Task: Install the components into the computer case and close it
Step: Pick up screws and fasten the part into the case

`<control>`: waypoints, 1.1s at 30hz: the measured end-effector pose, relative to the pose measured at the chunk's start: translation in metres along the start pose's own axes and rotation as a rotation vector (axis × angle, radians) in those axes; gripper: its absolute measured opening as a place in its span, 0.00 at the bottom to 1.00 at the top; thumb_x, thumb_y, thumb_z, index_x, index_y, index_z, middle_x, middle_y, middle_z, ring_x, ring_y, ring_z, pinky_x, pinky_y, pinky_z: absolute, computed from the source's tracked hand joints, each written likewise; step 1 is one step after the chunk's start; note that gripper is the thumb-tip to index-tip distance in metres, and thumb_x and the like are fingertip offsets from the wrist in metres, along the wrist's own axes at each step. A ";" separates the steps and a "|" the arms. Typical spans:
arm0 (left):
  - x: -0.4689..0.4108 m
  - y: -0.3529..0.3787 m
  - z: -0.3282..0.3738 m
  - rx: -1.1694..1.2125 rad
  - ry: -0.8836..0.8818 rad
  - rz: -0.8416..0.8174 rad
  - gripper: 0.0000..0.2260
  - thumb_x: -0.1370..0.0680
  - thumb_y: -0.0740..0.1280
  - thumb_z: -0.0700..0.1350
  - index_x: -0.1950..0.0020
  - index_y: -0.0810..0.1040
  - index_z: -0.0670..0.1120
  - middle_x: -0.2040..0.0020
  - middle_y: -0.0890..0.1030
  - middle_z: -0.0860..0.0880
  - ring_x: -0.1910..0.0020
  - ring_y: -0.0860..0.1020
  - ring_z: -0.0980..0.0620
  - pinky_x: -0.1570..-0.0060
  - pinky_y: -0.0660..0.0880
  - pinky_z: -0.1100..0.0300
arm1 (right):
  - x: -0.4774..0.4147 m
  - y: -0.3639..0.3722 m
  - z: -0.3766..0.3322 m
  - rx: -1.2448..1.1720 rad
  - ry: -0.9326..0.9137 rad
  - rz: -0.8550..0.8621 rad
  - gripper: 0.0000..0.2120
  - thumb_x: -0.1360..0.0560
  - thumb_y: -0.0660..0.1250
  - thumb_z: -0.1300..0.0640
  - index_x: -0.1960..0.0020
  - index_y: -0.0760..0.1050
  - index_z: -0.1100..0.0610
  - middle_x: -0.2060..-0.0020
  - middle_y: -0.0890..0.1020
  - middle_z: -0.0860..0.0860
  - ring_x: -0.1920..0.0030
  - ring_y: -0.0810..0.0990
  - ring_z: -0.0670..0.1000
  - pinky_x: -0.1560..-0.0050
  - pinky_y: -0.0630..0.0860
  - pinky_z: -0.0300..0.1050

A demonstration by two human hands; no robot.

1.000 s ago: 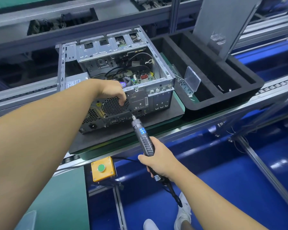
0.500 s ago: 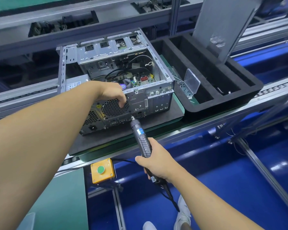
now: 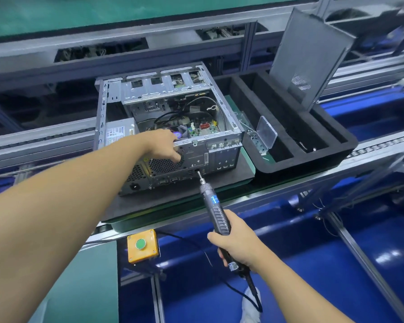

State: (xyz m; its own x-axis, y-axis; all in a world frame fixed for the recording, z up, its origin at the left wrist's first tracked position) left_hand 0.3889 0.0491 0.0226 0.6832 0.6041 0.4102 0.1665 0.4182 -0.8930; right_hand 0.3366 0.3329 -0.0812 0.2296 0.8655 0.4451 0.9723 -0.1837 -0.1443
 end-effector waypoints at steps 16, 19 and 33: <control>0.041 0.005 -0.007 -0.181 -0.076 0.365 0.21 0.28 0.72 0.60 0.46 0.66 0.52 0.58 0.73 0.52 0.61 0.73 0.47 0.65 0.70 0.56 | 0.018 -0.034 -0.076 0.127 -0.156 0.056 0.14 0.28 0.71 0.52 0.47 0.71 0.40 0.71 0.78 0.50 0.75 0.77 0.51 0.73 0.75 0.43; 0.040 0.006 -0.009 -0.152 -0.075 0.418 0.22 0.29 0.73 0.62 0.50 0.65 0.52 0.56 0.78 0.51 0.58 0.77 0.45 0.64 0.70 0.56 | 0.018 -0.036 -0.083 0.117 -0.161 0.059 0.14 0.27 0.71 0.54 0.45 0.71 0.44 0.71 0.78 0.50 0.75 0.76 0.50 0.73 0.76 0.43; 0.078 0.015 -0.031 -0.024 -0.037 0.608 0.27 0.31 0.76 0.58 0.38 0.72 0.49 0.42 0.77 0.52 0.43 0.76 0.48 0.40 0.69 0.51 | 0.010 -0.030 -0.130 -0.047 -0.204 0.101 0.12 0.24 0.73 0.59 0.47 0.71 0.53 0.67 0.76 0.51 0.72 0.76 0.52 0.72 0.78 0.46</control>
State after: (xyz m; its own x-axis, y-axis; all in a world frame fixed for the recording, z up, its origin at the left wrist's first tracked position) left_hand 0.4671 0.0814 0.0361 0.6360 0.7531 -0.1683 -0.2289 -0.0242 -0.9732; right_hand 0.3150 0.2869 0.0422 0.3171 0.9169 0.2422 0.9469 -0.2917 -0.1356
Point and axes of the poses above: each hand's wrist, its own x-axis away from the middle knuckle, its own y-axis out of the palm, z = x × y, the point moved 7 cm from there along -x, towards the middle knuckle
